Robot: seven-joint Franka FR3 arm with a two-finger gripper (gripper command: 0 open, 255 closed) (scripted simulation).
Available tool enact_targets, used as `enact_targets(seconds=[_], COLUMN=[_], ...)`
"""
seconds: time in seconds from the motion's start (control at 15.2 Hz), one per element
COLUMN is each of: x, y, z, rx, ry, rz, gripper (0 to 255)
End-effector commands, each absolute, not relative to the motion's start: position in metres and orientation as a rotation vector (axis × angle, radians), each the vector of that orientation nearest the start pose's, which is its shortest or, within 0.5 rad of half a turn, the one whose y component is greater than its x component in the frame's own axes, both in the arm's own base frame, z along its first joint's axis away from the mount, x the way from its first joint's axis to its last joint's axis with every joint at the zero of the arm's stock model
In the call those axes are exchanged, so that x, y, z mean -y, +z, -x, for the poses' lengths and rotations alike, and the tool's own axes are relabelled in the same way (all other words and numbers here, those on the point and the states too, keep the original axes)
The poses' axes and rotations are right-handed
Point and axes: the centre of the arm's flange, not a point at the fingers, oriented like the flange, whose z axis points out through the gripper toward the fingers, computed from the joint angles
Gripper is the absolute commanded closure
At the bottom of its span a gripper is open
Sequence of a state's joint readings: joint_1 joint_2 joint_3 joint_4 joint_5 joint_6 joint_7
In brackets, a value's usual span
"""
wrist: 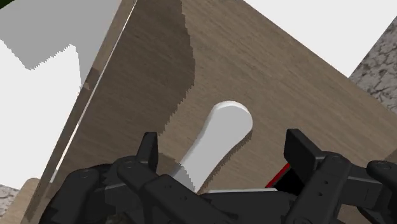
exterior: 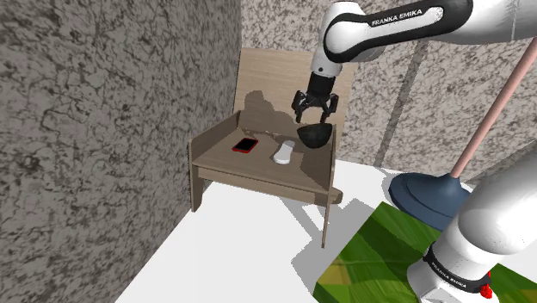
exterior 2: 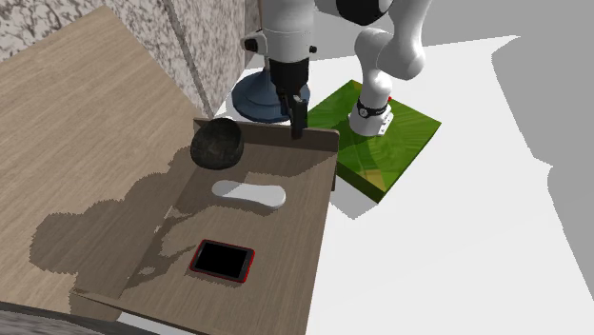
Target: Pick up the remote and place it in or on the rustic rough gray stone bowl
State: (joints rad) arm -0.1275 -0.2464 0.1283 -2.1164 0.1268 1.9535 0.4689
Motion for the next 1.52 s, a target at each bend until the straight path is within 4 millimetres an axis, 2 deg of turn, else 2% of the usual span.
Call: enact_targets(seconds=[0.0,0.46,0.92,0.99,1.45], x=[-0.009,0.013,0.046,0.046,0.042], y=[0.508,0.443,0.372,0.372,0.332], z=[-0.516,-0.588,-0.649,-0.649,-0.647], rx=[-0.859,-1.150,-1.429,-1.432,-1.432], ry=[-0.060,0.044,0.149,0.149,0.149], rz=[2.914,2.823,2.701,2.700,2.700], gripper=[0,0,0,0,0])
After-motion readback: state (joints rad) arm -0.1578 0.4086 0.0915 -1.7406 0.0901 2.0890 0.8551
